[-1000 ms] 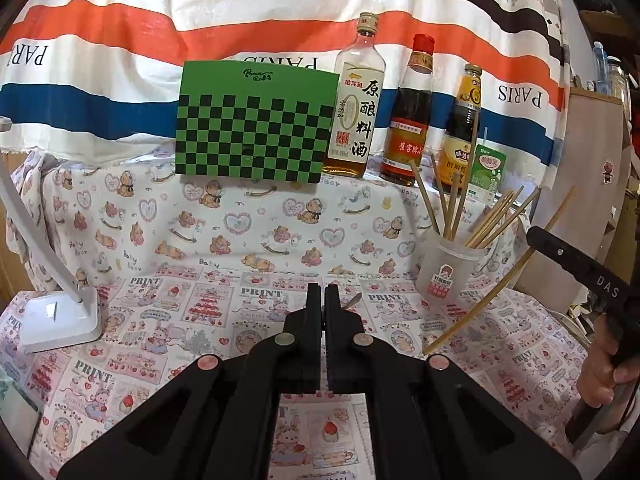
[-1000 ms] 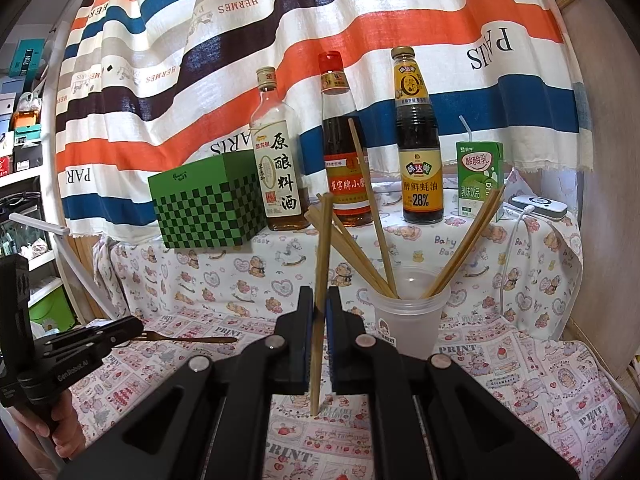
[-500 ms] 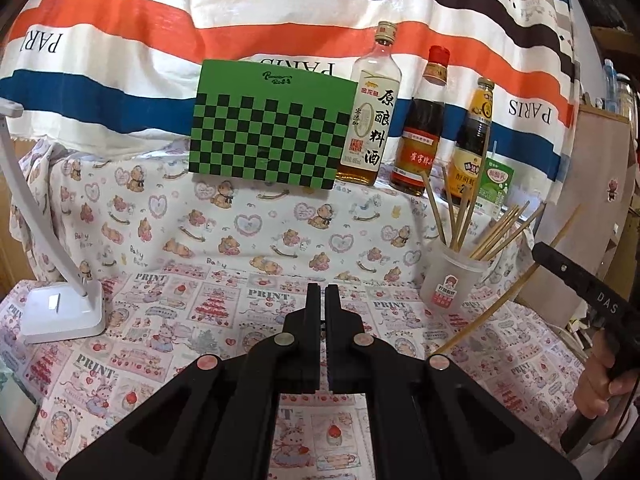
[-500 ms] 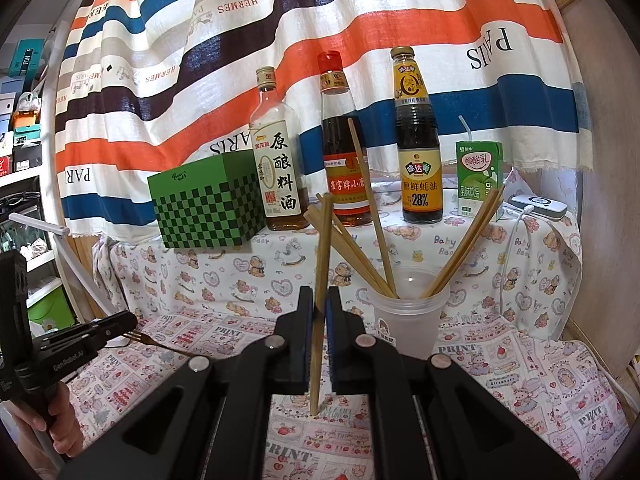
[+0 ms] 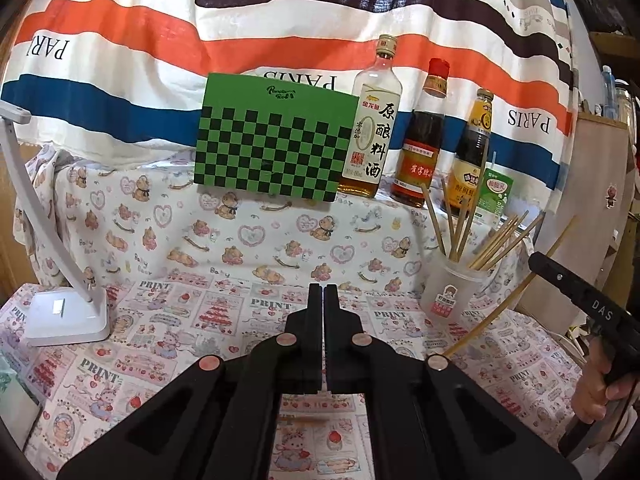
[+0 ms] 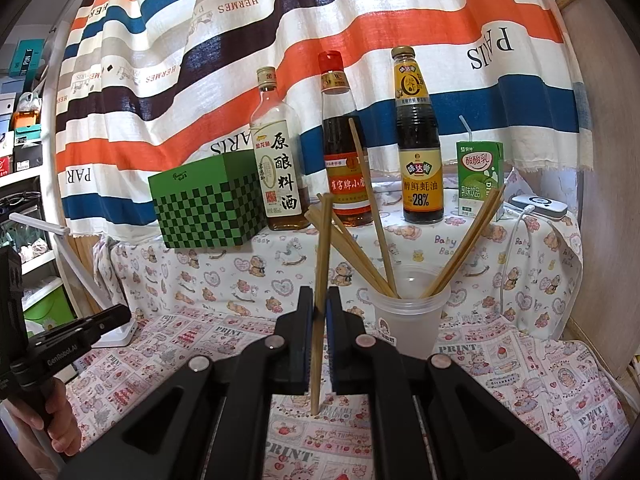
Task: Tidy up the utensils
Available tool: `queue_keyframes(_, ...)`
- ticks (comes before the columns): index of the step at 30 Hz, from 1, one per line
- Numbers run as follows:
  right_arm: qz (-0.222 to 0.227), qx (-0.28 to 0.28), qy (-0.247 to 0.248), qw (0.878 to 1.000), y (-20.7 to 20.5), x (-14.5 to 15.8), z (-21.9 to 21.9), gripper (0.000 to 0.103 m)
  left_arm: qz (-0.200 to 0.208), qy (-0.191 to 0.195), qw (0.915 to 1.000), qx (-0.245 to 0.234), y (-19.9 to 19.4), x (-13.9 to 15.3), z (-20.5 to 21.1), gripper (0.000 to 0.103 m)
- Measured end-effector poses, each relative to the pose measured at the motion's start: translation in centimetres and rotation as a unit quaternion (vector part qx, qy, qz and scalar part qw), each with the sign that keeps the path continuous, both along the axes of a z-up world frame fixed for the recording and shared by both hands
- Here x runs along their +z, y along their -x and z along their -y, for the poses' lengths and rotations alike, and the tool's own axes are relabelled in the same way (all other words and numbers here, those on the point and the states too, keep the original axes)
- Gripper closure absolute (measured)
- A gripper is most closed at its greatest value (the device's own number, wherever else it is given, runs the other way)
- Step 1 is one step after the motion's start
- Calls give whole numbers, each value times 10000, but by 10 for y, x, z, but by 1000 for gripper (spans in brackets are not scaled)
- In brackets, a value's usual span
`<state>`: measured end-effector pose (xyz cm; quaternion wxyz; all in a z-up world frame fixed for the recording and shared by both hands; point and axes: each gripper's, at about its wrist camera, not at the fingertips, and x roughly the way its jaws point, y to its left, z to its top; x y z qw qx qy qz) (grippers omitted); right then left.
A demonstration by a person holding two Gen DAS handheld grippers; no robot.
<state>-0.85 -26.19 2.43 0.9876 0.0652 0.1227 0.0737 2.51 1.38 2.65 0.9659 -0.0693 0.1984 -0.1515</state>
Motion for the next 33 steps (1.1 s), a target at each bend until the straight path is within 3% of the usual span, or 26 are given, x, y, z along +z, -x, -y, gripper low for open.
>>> queue_keyframes(10,102,-35,-48,9999,5,3,1,98,-195,-527,9984,77,-6,-9,12,102)
queue_keyframes(12,152,-19,-98,9998,7,5,3,98,-268,-616,9977,95,-9,-12,14,94)
queue_keyframes(14,163,-13,-106,9998,8,6,3,98,-368,-712,9965,242,-12,-15,13,64)
queue_keyframes(17,120,-11,-127,9998,7,6,4,98,-563,-701,9941,607,-21,-20,5,38)
queue_keyframes(19,103,-11,-144,9998,7,6,4,98,-824,-538,9919,804,-29,-26,-5,27)
queue_keyframes(23,104,10,-170,9998,7,6,5,98,-1513,-158,9811,1196,-47,-43,-29,26)
queue_keyframes(27,106,32,-183,9998,8,7,5,98,-1926,44,9713,1397,-59,-59,-41,26)
queue_keyframes(33,63,53,-205,9998,8,6,4,98,-2130,36,9630,1652,-81,-75,-53,30)
